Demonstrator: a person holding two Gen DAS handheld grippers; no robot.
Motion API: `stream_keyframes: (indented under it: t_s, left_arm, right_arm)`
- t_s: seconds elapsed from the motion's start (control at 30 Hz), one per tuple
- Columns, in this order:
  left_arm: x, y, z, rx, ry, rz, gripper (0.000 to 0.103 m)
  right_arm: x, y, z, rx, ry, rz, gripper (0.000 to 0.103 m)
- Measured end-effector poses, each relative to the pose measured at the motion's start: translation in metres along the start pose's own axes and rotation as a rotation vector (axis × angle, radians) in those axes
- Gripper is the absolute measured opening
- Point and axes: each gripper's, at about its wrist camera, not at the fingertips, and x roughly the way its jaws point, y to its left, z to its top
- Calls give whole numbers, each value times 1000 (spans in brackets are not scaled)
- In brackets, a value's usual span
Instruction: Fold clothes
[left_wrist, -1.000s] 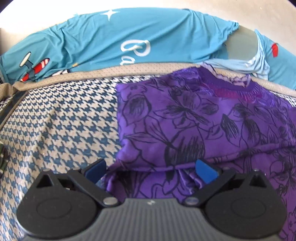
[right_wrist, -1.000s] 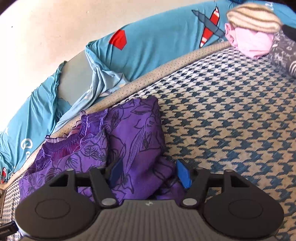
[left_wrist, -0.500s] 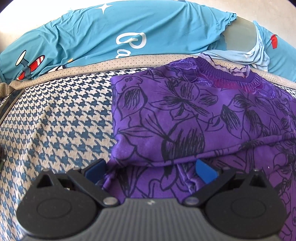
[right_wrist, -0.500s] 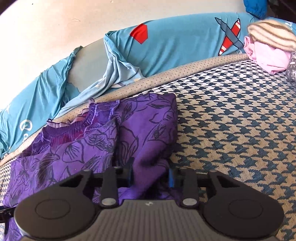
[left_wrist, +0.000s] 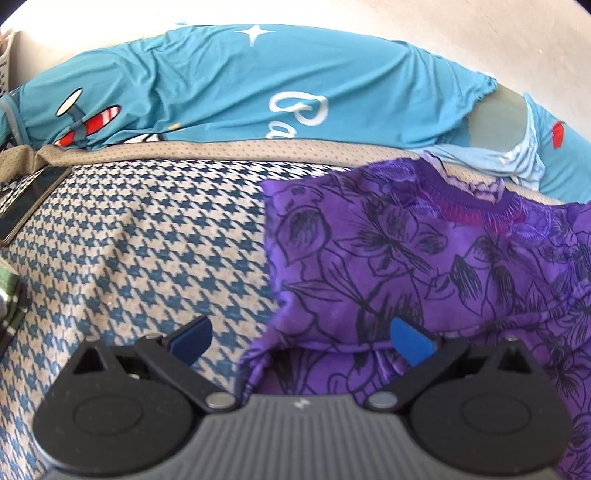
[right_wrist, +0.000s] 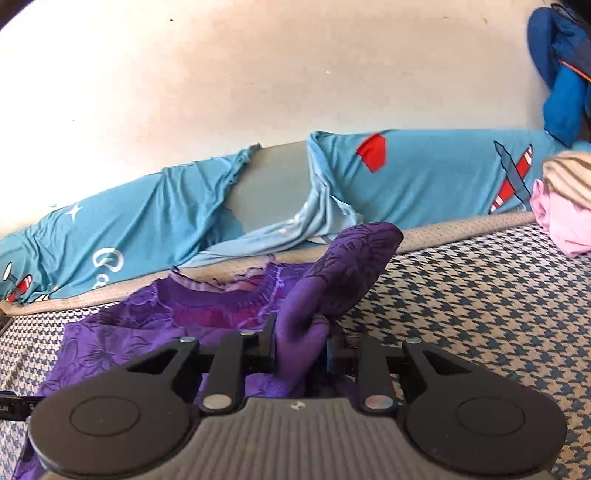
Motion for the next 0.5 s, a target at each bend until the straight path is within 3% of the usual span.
stream_keyframes:
  t_s: [0.23,0.5]
  left_arm:
    - [-6,24,3,-51,-5,16,103]
    - [-8,63,1,-132,7,53,103]
  right_arm:
    - [-1,66,-2,-120,-42,102,22]
    - [16,157,-31,-252,-9,259,22]
